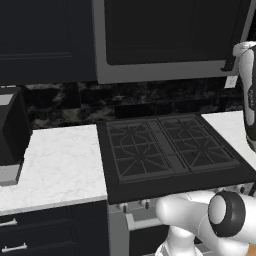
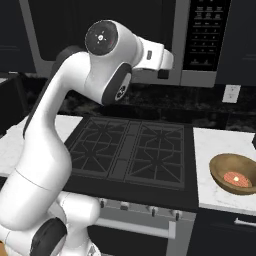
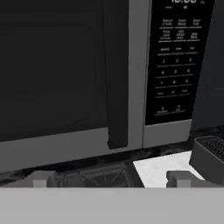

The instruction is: Open the microwave, place the bowl with waffle inside the microwave, then close the microwave door and turn it on.

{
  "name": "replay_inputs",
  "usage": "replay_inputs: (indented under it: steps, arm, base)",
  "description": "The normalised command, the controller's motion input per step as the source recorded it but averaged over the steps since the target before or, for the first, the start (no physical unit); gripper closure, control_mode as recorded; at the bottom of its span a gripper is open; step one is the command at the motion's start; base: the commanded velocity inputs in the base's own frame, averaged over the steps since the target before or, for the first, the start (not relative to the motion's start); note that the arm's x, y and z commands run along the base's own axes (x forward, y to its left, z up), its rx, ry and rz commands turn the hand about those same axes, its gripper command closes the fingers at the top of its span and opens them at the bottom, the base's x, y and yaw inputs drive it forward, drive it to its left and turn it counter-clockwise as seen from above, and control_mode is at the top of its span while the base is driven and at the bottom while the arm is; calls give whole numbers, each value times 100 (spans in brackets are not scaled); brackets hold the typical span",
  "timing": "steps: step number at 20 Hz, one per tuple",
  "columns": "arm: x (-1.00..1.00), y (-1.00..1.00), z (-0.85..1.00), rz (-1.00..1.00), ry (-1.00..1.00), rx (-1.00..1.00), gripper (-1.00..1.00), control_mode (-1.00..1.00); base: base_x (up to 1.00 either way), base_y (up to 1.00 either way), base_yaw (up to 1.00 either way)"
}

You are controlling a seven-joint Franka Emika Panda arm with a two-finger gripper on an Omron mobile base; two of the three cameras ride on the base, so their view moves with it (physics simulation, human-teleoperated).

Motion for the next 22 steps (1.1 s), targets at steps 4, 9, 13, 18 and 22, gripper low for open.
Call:
replay_inputs:
  steps: [4, 9, 13, 18, 22]
  arm:
    - [20, -67, 49, -19, -21, -13, -100, -100]
    - [54, -58, 0, -6, 7, 2, -100, -100]
    - [23, -18, 0, 13, 4, 19, -100, -100]
    - [-23, 0, 4, 13, 0, 20, -100, -100]
    - [-18, 2, 7, 8, -1, 13, -100, -100]
  base:
    - [0, 0, 0]
    - [0, 0, 0]
    - [0, 0, 0]
    - [0, 0, 0]
    - [0, 0, 0]
